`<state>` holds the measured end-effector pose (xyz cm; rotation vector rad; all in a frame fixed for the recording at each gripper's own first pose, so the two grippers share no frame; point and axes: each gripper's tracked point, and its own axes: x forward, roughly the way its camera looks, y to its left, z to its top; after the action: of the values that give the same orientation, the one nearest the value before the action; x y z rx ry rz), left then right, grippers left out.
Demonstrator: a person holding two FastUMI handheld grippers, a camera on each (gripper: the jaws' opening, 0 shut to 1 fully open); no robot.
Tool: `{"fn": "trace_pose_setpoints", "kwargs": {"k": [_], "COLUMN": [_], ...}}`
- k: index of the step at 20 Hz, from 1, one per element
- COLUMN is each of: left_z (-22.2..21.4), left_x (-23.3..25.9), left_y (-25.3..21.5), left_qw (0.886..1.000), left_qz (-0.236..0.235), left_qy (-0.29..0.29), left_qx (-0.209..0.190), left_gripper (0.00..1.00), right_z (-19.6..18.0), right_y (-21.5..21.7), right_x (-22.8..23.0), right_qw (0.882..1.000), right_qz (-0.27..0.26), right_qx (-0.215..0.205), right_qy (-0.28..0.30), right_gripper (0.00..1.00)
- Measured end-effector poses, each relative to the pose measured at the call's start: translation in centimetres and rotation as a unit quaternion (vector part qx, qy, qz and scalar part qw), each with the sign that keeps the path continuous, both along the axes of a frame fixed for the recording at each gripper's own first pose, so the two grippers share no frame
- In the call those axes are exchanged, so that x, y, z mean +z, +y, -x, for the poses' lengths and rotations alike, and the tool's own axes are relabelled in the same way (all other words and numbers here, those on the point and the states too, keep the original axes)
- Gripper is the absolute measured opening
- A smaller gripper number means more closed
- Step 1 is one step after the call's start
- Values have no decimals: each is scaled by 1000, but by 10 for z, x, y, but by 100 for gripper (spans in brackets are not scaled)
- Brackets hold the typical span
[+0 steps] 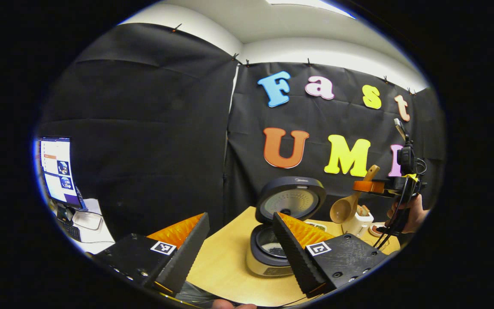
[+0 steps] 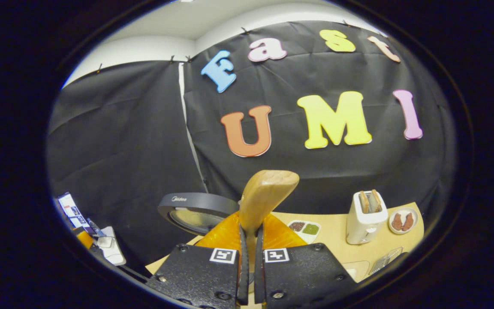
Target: Close the left gripper, press the button to open the rice cooker; take a wooden spoon from the chopstick holder with the right hand, scoop a spoonful of rice and pour it into the rice cooker, then put the wooden spoon back into the chopstick holder.
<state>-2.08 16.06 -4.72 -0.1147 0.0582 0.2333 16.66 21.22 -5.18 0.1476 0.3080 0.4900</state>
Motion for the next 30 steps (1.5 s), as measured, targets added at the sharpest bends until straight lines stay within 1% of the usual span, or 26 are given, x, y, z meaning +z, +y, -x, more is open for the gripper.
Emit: {"fn": "trace_pose_setpoints", "kwargs": {"k": [4,6,10,13,16,18,21,25,27,30], "left_z": [-27,-38,-58,-71,-82,-90,-93,-99,-98,-97], "left_x": [16,18,18,17,12,12,5,-2,-6,-10], "left_y": [-46,-65,-113,-144,-168,-179,-192,-207,-209,-208], "left_qw": [999,999,998,997,997,997,996,996,995,995], "left_qz": [2,2,-7,-9,-2,2,-10,-13,-12,-18], "left_qy": [-13,-16,-9,-2,8,8,21,39,48,59], "left_qx": [-29,-38,-65,-79,-83,-80,-81,-84,-82,-75], "left_gripper": [95,95,95,95,95,95,95,95,95,95], "right_z": [-15,-21,-30,-38,-45,-50,-50,-48,-52,-55], "right_y": [-94,-142,-241,-302,-349,-373,-392,-396,-398,-397], "right_x": [1,-9,-30,-50,-83,-115,-159,-202,-215,-239], "right_qw": [998,996,988,980,974,971,964,958,956,955], "right_qz": [-19,-24,-22,-18,-10,3,-1,-7,-12,-3], "right_qx": [-56,-82,-146,-188,-214,-226,-238,-244,-245,-244], "right_qy": [10,27,52,62,68,84,119,148,160,166], "right_gripper": [11,10,11,11,10,10,10,10,11,11]}}
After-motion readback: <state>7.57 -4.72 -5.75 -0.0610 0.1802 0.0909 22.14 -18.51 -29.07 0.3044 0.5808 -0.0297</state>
